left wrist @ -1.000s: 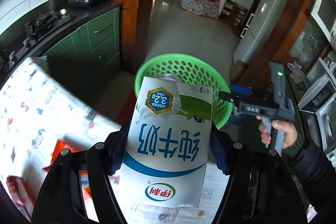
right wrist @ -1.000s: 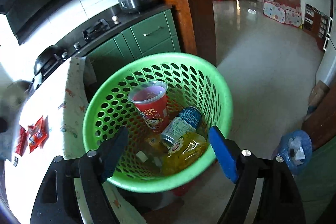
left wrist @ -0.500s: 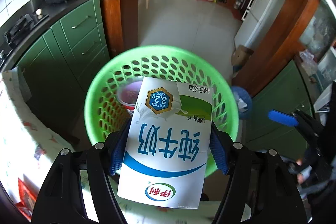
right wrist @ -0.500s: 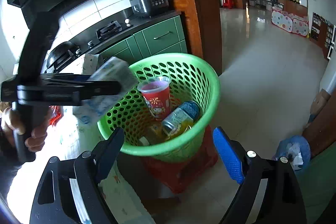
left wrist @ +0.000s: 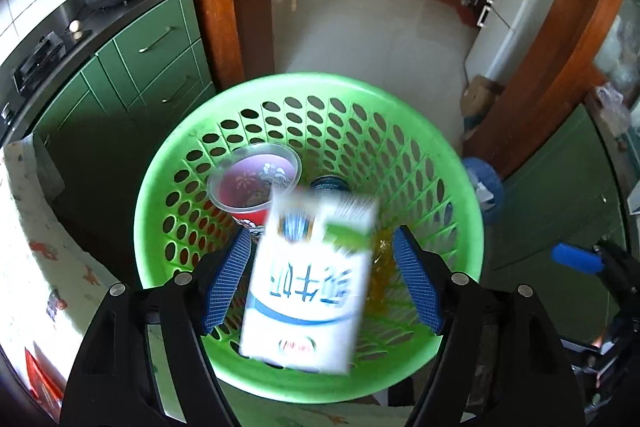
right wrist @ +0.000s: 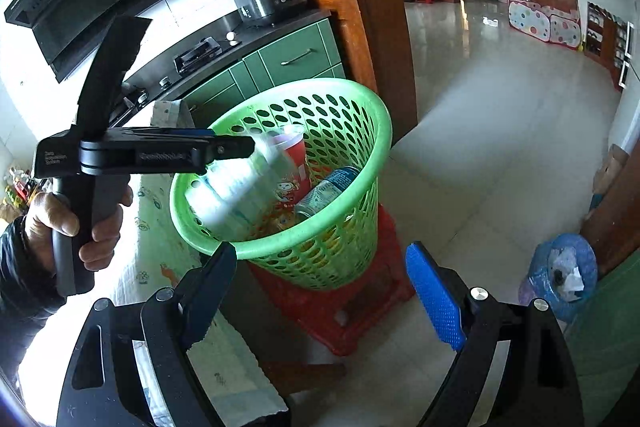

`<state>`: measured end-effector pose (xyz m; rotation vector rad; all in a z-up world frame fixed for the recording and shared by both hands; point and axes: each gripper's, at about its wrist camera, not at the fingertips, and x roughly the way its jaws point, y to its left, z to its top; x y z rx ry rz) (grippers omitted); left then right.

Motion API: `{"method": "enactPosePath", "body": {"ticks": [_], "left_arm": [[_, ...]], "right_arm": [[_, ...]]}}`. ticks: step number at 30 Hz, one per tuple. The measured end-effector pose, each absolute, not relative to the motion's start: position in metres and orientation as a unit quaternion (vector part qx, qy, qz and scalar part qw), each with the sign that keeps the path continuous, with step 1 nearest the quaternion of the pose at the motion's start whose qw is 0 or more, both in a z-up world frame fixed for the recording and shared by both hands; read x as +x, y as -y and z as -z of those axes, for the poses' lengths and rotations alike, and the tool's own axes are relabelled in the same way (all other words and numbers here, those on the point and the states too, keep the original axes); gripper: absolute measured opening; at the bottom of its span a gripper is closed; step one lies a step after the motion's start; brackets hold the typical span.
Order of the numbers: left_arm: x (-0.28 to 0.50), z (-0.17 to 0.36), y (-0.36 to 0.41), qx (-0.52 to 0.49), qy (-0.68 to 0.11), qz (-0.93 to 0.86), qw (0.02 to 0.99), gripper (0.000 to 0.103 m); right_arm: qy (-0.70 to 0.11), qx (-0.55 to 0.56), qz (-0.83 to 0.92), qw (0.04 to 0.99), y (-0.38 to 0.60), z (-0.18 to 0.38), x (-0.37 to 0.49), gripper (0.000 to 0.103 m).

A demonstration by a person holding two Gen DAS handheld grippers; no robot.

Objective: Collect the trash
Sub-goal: 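Drop the milk carton into the wastebasket with the left tool, then return both tools to the table toward the remaining trash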

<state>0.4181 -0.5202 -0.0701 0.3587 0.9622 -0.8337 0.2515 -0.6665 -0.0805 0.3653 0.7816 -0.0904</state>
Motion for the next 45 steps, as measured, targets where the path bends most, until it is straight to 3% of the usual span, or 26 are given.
{"method": "enactPosePath", "body": {"ticks": [8,19,45], "left_arm": [[0.397,0.044,0.482,0.153,-0.421,0.396,0.801,0.075],[0.349,0.019,0.369,0.117,-0.417,0.374,0.820,0.076],[0.319,0.024,0.127,0.050,-0.432,0.217,0.874,0.082]], "right_arm": [[-0.373,0.177,0.034,0.910,0.647,0.069,0.241,0.084],[-0.363,0.163,0.004,0.918,0.592,0.047,0.229,0.084],[-0.391,0.094,-0.101,0.910,0.442,0.039,0.282,0.085]]}}
